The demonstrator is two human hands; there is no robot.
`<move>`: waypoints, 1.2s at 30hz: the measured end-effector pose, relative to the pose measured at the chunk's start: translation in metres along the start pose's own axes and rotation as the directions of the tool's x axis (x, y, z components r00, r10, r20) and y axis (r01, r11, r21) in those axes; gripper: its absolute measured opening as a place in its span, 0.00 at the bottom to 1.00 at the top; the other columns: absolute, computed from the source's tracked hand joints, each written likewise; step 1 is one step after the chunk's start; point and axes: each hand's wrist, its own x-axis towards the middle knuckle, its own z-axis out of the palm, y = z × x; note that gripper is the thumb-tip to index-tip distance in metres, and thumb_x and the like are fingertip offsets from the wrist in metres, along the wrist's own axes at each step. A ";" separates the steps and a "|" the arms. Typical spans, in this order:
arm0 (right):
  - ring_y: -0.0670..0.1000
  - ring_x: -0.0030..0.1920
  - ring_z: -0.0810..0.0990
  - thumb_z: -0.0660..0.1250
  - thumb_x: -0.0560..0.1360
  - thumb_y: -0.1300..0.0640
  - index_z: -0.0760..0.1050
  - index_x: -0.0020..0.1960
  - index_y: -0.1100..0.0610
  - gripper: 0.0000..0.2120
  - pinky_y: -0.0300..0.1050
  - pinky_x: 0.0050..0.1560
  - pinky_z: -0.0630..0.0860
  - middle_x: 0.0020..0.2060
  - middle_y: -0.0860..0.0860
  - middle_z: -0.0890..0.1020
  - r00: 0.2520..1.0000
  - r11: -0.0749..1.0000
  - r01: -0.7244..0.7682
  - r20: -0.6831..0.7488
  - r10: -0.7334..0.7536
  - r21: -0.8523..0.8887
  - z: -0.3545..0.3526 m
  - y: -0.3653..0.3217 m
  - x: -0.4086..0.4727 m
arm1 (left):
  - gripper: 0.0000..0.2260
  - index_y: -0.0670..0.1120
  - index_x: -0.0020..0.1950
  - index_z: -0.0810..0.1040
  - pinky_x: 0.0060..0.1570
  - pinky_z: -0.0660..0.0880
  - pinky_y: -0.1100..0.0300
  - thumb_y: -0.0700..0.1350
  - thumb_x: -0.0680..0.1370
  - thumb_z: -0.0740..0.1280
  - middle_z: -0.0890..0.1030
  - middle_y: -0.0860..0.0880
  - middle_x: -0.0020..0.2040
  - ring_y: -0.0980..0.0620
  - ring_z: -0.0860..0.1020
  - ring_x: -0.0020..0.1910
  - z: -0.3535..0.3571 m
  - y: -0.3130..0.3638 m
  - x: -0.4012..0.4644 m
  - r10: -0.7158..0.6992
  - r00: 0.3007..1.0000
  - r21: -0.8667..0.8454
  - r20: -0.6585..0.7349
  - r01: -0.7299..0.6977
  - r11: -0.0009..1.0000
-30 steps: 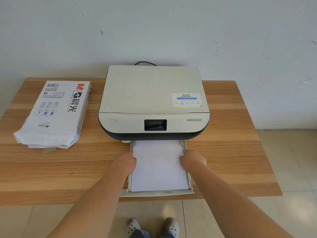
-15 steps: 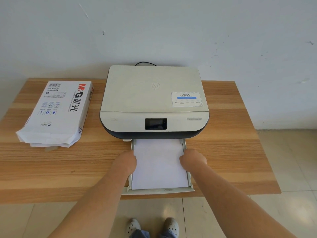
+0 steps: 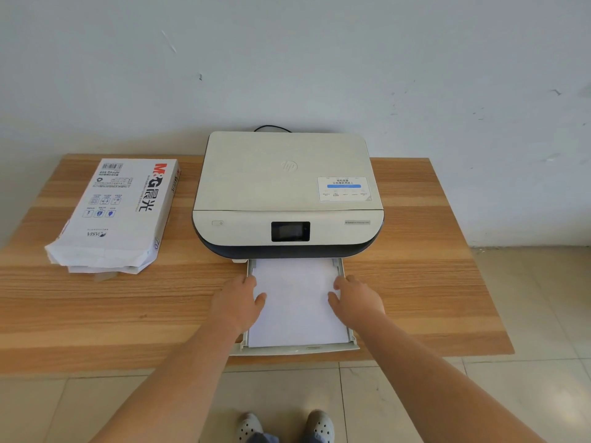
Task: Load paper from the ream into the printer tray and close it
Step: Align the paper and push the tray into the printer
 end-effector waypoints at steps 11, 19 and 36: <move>0.53 0.78 0.43 0.52 0.73 0.30 0.53 0.76 0.45 0.36 0.54 0.76 0.43 0.78 0.49 0.50 0.959 0.952 0.283 0.043 -0.279 -0.116 0.043 0.003 -0.050 | 0.28 0.54 0.75 0.58 0.73 0.55 0.49 0.63 0.78 0.54 0.56 0.52 0.77 0.50 0.55 0.75 0.023 -0.003 -0.059 0.135 0.987 0.059 0.091 -0.141 0.988; 0.54 0.77 0.36 0.57 0.70 0.31 0.48 0.78 0.45 0.41 0.55 0.74 0.35 0.78 0.50 0.44 0.943 0.922 0.333 0.062 -0.327 -0.200 0.055 0.012 -0.062 | 0.36 0.55 0.76 0.57 0.74 0.49 0.49 0.70 0.72 0.57 0.53 0.53 0.78 0.50 0.51 0.76 0.033 -0.013 -0.079 0.212 0.968 0.123 0.134 -0.228 0.966; 0.57 0.77 0.36 0.58 0.74 0.34 0.44 0.78 0.46 0.39 0.55 0.73 0.34 0.78 0.52 0.41 0.952 0.913 0.295 0.010 -0.305 -0.282 0.054 0.019 -0.053 | 0.36 0.51 0.77 0.53 0.74 0.51 0.46 0.66 0.75 0.60 0.51 0.51 0.78 0.47 0.51 0.76 0.036 -0.009 -0.070 0.167 0.983 0.243 0.071 -0.180 0.953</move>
